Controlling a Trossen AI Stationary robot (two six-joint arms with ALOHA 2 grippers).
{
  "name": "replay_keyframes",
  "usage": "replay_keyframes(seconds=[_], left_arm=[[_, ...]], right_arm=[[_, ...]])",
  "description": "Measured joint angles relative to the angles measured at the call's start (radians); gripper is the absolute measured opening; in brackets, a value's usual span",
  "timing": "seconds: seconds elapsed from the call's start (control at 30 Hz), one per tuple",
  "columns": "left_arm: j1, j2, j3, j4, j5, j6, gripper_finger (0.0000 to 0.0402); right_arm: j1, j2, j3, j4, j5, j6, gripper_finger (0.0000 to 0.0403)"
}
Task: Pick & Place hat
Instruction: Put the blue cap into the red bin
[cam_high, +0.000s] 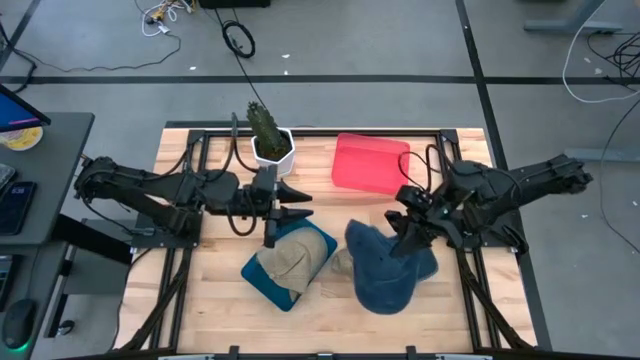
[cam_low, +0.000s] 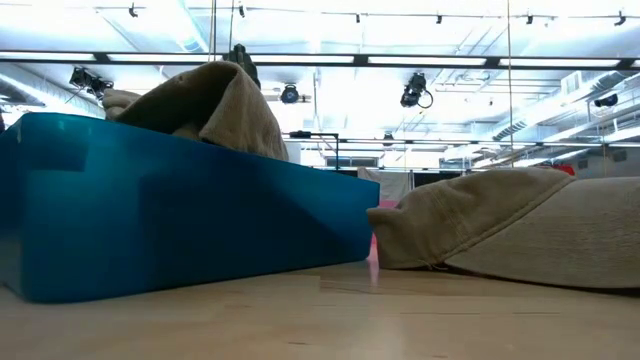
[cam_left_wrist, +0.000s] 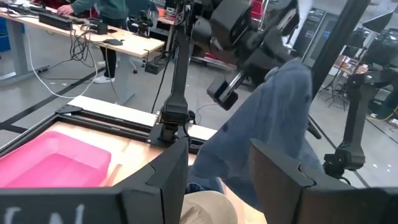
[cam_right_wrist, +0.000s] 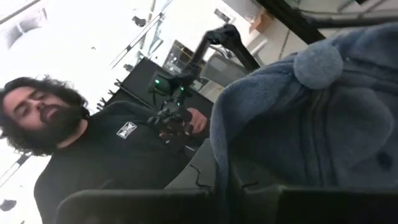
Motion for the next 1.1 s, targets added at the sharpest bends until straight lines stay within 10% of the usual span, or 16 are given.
replay_keyframes(seconds=[0.53,1.1], left_arm=[[0.105,0.000,0.000,0.079,0.265,0.060,0.0170],[0.211,0.000,0.000,-0.077,0.456,0.060,0.0170]], right_arm=[[-0.223,0.255,0.200,0.036,-0.366,-0.082,0.0000],[-0.344,0.396,0.347,0.047,-0.495,-0.124,0.0000]])
